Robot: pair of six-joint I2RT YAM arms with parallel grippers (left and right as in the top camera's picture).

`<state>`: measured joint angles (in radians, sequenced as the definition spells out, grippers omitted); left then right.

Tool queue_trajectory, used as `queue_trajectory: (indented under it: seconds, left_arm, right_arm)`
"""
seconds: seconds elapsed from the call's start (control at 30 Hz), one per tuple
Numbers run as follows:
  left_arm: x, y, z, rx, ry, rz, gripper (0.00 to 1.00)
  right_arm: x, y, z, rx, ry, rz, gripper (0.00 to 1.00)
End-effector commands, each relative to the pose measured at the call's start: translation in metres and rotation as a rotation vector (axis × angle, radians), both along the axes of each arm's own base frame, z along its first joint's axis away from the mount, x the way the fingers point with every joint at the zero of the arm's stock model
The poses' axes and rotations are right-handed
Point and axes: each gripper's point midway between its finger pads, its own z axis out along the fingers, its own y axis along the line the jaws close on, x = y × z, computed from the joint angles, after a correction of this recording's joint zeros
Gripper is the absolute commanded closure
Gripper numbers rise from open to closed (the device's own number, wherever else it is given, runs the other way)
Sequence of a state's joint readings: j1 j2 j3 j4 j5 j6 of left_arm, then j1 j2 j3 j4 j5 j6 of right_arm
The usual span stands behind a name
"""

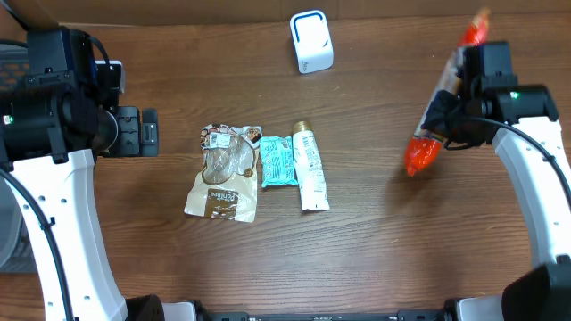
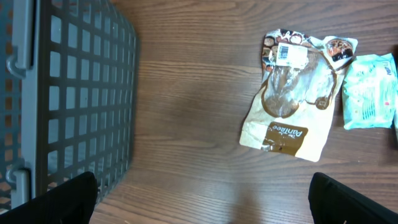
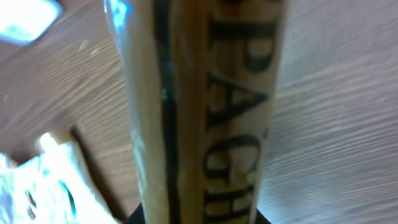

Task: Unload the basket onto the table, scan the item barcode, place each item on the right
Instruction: 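Move the spaghetti package to the table's right side and release it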

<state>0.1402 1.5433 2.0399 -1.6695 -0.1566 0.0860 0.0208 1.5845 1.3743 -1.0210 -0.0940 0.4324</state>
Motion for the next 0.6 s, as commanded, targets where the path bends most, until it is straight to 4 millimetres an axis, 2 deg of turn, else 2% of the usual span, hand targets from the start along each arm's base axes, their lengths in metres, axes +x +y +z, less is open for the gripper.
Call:
queue_trajectory:
  seconds: [0.0, 0.1, 0.17, 0.23, 0.33, 0.4, 0.43, 0.53, 0.57]
  left_arm:
    - [0.001, 0.001, 0.0, 0.003, 0.003, -0.015, 0.0]
    - [0.001, 0.001, 0.0, 0.003, 0.003, -0.015, 0.0]
    - [0.001, 0.001, 0.0, 0.003, 0.003, -0.015, 0.0]
    - [0.001, 0.001, -0.001, 0.003, 0.003, -0.015, 0.0]
    - [0.001, 0.001, -0.001, 0.003, 0.004, -0.015, 0.01]
    - [0.001, 0.001, -0.001, 0.003, 0.004, -0.015, 0.0]
    - [0.001, 0.001, -0.001, 0.003, 0.004, -0.015, 0.0]
    - [0.001, 0.001, -0.001, 0.003, 0.004, -0.015, 0.0]
    - [0.001, 0.001, -0.001, 0.003, 0.005, -0.015, 0.01]
  right_arm:
    - [0.004, 0.009, -0.032, 0.25, 0.003, -0.265, 0.96]
    - [0.016, 0.008, -0.069, 0.356, -0.068, -0.438, 0.97]
    - [0.021, 0.006, -0.08, 0.392, -0.116, -0.494, 0.96]
    - [0.025, -0.006, -0.089, 0.39, -0.178, -0.571, 0.96]
    - [0.022, -0.019, -0.098, 0.335, -0.203, -0.619, 0.78]
    - [0.016, -0.021, -0.103, 0.312, -0.181, -0.614, 0.64]
    - [0.011, -0.021, -0.107, 0.288, -0.158, -0.596, 0.51]
    - [0.001, -0.027, -0.112, 0.252, -0.12, -0.576, 0.39]
    - [-0.002, -0.032, -0.11, 0.245, -0.12, -0.566, 0.3]
